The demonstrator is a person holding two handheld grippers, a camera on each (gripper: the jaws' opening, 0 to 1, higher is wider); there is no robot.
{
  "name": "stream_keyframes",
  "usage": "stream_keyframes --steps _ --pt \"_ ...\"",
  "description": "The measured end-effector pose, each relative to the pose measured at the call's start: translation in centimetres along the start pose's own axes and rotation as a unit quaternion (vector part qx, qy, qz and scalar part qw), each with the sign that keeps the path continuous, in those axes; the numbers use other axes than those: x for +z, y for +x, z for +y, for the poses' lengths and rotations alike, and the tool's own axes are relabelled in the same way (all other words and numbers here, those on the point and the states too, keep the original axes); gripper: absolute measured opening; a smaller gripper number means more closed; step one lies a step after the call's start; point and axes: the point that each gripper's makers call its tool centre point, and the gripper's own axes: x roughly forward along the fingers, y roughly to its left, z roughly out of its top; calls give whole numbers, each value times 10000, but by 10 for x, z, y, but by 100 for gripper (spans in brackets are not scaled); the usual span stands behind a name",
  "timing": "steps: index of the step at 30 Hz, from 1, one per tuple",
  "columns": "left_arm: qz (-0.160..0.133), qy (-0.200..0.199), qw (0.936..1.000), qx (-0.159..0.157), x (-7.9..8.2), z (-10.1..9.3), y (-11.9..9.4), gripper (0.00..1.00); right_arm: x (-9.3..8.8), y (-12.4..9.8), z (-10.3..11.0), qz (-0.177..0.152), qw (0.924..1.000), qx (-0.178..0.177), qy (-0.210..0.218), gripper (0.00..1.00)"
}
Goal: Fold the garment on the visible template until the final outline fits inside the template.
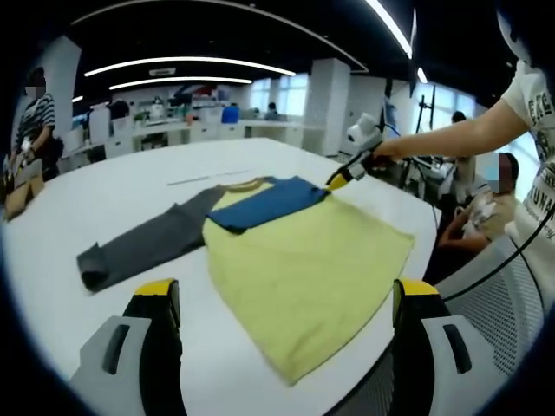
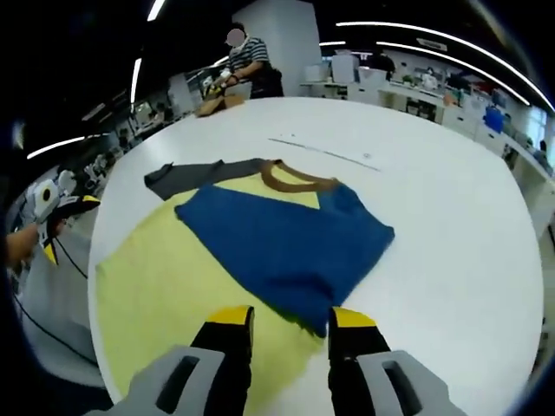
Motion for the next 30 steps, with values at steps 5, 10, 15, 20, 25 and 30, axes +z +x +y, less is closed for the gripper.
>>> stream_keyframes --steps 5,10,15,20,25,30 --pt "2 -62 10000 -18 -2 -1 0 99 -7 1 -6 56 9998 -178 -79 16" --pt "20 -104 9999 20 -3 1 -1 99 -8 2 -12 21 9995 -300 -77 8" --pt "-6 -148 9999 62 -3 2 -2 99 -11 3 -15 50 9993 -359 -80 6" --pt "16 -191 9998 74 -5 2 -3 98 -9 3 -20 -23 9986 -468 -261 0" --pt "23 -244 9996 119 -7 3 -3 98 -15 4 -18 225 9916 -526 -1164 0" --pt "0 -276 9995 141 -7 5 -3 98 -23 7 -15 305 9918 -486 -1143 0"
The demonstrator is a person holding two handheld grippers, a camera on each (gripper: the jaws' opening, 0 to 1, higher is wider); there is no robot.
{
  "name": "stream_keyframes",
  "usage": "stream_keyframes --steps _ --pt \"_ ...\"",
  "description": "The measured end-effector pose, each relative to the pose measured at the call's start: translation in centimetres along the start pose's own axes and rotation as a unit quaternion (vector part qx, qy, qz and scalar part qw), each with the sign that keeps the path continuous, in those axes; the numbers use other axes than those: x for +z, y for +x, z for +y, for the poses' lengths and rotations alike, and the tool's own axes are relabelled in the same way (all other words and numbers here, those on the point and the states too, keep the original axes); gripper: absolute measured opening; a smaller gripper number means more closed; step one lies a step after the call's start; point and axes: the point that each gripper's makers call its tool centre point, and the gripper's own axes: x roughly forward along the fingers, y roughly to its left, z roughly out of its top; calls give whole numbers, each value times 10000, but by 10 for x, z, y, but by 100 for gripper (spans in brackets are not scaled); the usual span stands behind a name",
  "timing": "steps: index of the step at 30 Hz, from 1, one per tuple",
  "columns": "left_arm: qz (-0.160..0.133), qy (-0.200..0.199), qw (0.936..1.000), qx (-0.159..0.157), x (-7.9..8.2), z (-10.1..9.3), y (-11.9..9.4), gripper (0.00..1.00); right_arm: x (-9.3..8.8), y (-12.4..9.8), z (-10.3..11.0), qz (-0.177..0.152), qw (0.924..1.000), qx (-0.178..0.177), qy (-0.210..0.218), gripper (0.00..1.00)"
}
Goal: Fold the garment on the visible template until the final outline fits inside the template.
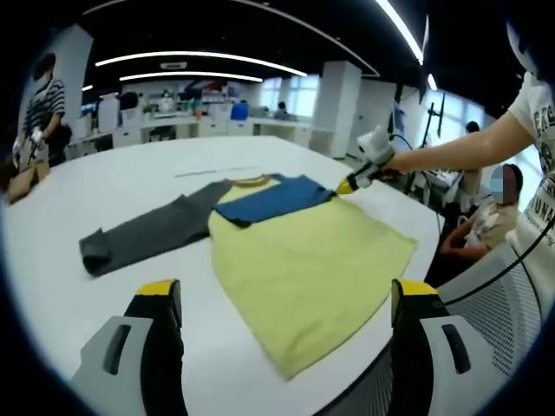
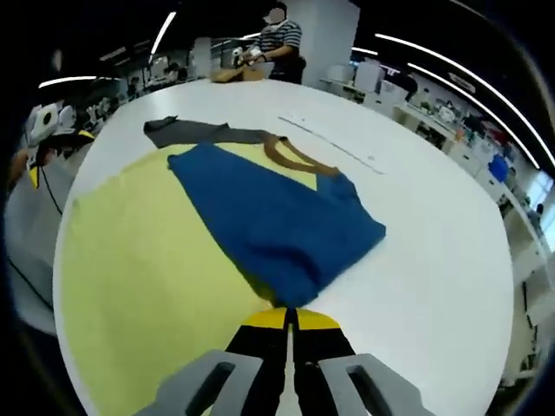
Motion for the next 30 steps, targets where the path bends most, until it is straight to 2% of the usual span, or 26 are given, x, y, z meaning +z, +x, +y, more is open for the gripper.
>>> stream_keyframes --steps 10,12,16,20,27,30 --pt "19 -4 10000 22 -1 1 -1 97 -4 2 -2 6 9994 -16 346 0" --pt "9 -4 10000 27 -1 1 -1 97 -2 1 2 -52 9975 56 704 0" --pt "11 -6 10000 30 -1 1 -1 97 -1 -1 -4 -126 9965 -163 809 13" --pt "5 -1 10000 41 0 2 -2 98 -6 0 -7 -150 9928 -348 1132 17" --pt "-4 1 10000 90 0 5 -5 98 -11 2 -5 -307 9833 -431 1743 9" --pt "-14 -17 9999 107 0 5 -6 98 -12 3 -2 -335 9825 -438 1782 7"
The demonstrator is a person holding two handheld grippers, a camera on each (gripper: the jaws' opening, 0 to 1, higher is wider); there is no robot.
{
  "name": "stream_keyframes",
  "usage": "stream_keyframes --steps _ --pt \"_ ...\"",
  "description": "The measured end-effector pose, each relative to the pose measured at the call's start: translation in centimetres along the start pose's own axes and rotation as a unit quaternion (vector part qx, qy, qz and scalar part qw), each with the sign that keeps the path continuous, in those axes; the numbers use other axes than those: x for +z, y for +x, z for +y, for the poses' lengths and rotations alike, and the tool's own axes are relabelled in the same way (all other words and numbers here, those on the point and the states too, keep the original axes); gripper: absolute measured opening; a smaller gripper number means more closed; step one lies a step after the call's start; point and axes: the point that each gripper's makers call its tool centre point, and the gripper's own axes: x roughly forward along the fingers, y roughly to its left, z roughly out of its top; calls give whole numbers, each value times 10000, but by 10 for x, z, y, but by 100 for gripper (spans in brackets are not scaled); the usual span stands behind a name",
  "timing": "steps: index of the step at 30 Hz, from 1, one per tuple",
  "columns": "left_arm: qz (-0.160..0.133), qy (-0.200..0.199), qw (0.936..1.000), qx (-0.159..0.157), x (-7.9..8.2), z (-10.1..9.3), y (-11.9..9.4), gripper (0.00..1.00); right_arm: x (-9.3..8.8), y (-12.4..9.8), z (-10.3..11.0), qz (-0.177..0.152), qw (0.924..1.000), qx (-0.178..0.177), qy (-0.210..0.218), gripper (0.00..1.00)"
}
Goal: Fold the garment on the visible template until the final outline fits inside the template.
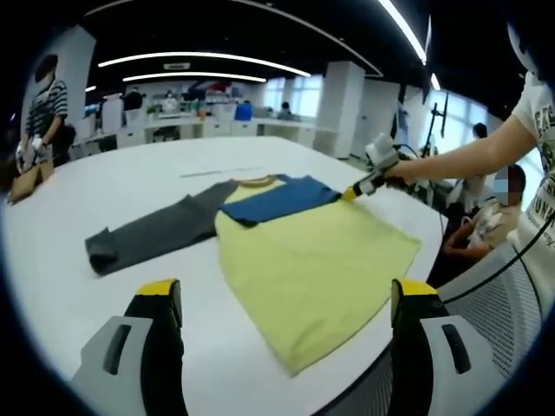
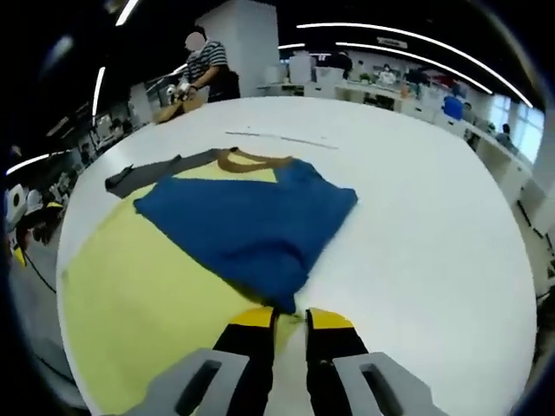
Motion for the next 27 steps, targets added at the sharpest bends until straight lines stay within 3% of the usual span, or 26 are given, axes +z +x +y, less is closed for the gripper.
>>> stream_keyframes --steps 6,8,14,27 --pt "-24 -6 10000 29 0 1 -1 98 0 -3 0 -62 9998 -160 -53 1" --pt "-35 -6 10000 38 1 1 -1 98 0 -4 0 -66 9989 -294 -369 0" --pt "-30 9 10000 37 0 1 -1 98 2 -3 -3 6 9964 -410 -746 0" --pt "-27 -19 9999 101 -1 6 -4 98 -2 -6 -17 53 9977 -385 -559 0"
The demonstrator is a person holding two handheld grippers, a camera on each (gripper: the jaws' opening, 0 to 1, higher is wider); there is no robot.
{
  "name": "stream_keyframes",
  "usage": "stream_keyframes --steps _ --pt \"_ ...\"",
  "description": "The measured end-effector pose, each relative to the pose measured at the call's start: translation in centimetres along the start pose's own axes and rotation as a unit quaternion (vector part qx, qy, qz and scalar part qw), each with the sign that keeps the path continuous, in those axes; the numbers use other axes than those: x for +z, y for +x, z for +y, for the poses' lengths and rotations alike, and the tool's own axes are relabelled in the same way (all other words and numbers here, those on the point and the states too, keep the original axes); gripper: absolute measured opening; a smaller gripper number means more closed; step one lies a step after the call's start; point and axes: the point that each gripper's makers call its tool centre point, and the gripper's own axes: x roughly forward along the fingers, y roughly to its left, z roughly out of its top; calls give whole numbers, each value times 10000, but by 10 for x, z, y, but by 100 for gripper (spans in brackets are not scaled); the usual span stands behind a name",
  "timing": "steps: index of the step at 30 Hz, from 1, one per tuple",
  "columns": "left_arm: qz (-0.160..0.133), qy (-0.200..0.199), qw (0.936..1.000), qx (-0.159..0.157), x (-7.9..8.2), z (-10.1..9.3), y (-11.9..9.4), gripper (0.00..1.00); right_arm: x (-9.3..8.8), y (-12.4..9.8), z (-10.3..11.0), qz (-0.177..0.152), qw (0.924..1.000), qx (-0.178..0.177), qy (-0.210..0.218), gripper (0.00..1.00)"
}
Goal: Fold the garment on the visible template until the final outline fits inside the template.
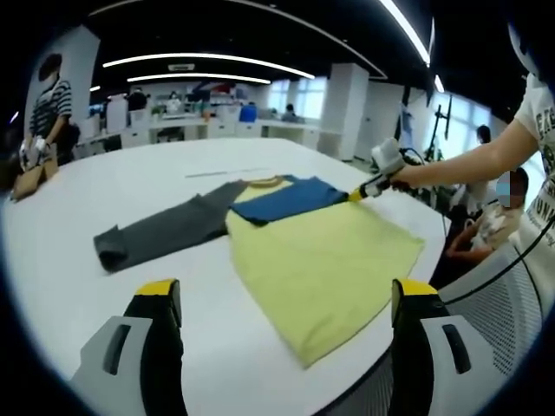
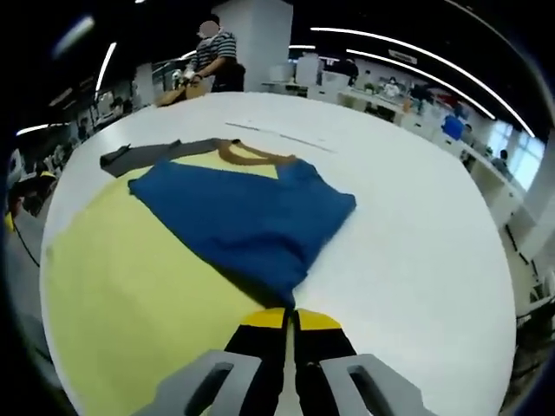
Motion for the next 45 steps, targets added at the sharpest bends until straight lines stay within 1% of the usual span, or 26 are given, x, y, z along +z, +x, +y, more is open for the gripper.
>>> stream_keyframes --steps 11,22,26,31,35,37,38,42,45 --pt "10 -19 10000 37 -1 2 0 98 -7 -4 -17 63 9999 -89 47 0" --pt "33 -76 9999 64 -3 4 0 98 -12 -7 -27 138 9998 -160 62 0" --pt "51 -77 9999 69 -3 5 0 98 -15 -10 -32 158 9996 -200 154 0" --pt "74 -67 9999 70 -3 5 0 97 -16 -12 -32 94 9992 -114 359 0" --pt "58 -86 9999 72 -2 6 1 97 -11 -16 -29 -200 9976 12 656 0" --pt "65 -96 9999 73 -1 6 1 97 -9 -18 -29 -346 9972 51 666 7" --pt "66 -92 9999 72 -1 7 1 97 -8 -19 -28 -375 9970 58 681 13" --pt "65 -74 9999 62 0 7 2 98 -4 -23 -24 -461 9967 152 653 26" --pt "60 -64 9999 64 1 7 2 98 6 -27 -18 -687 9947 294 708 40"
